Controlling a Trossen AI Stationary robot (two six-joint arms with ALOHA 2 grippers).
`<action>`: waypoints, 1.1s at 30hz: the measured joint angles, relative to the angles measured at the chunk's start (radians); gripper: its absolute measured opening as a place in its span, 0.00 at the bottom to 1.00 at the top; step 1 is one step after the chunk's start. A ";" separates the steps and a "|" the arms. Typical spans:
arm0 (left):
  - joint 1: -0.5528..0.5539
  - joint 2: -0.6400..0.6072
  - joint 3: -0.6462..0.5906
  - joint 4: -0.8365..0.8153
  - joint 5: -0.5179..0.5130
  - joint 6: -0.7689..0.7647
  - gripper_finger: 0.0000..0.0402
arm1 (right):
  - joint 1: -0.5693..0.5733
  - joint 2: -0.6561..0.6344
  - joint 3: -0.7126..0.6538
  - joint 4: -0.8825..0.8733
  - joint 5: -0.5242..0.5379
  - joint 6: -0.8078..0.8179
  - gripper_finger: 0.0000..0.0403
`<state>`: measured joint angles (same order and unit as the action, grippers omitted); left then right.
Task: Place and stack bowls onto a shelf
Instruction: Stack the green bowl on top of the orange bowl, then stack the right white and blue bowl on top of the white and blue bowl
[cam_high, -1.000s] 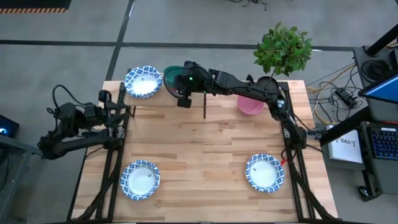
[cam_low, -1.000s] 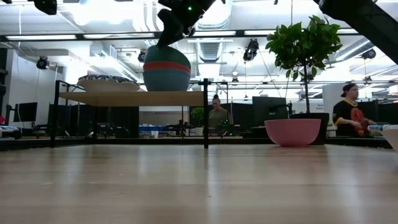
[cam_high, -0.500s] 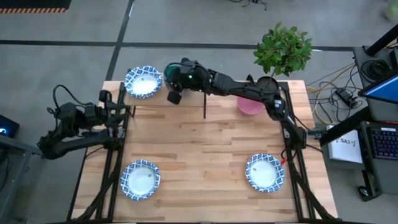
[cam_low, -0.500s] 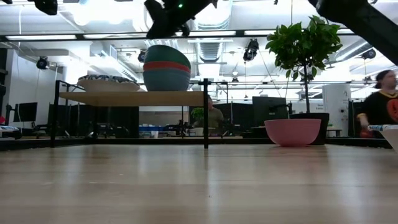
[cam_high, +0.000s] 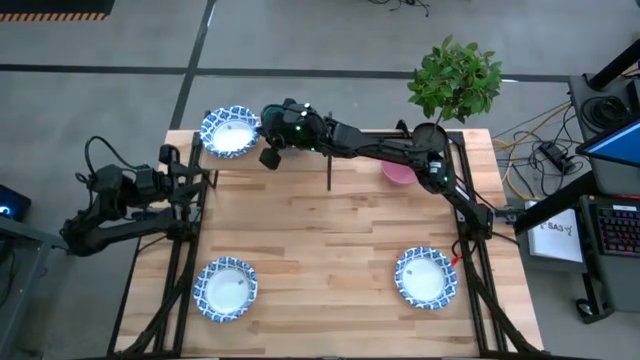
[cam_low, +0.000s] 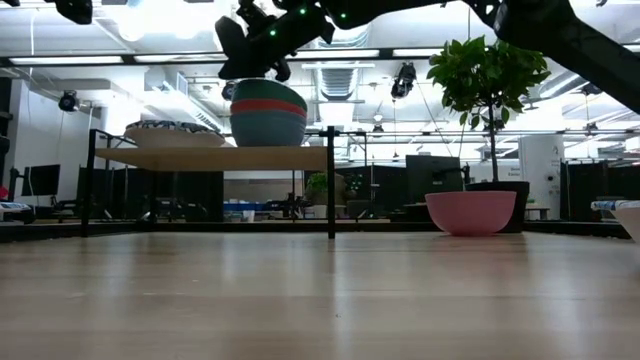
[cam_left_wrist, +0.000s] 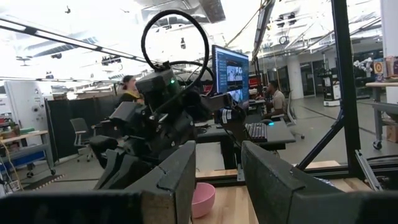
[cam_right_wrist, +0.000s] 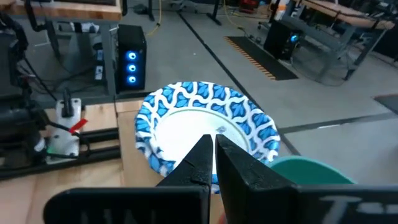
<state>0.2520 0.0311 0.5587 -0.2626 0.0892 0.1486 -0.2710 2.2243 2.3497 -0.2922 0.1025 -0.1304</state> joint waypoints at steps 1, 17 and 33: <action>0.000 0.000 0.000 0.000 0.000 0.000 0.28 | 0.000 0.003 0.000 0.003 0.000 0.003 0.02; 0.000 0.000 0.000 0.002 0.000 0.000 0.28 | -0.011 0.003 -0.007 -0.047 0.002 0.141 0.02; 0.000 0.000 0.000 0.003 0.000 0.000 0.28 | -0.003 -0.058 -0.011 -0.074 0.004 0.130 0.02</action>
<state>0.2520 0.0311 0.5587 -0.2592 0.0895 0.1486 -0.2736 2.1659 2.3383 -0.3659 0.1064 -0.0002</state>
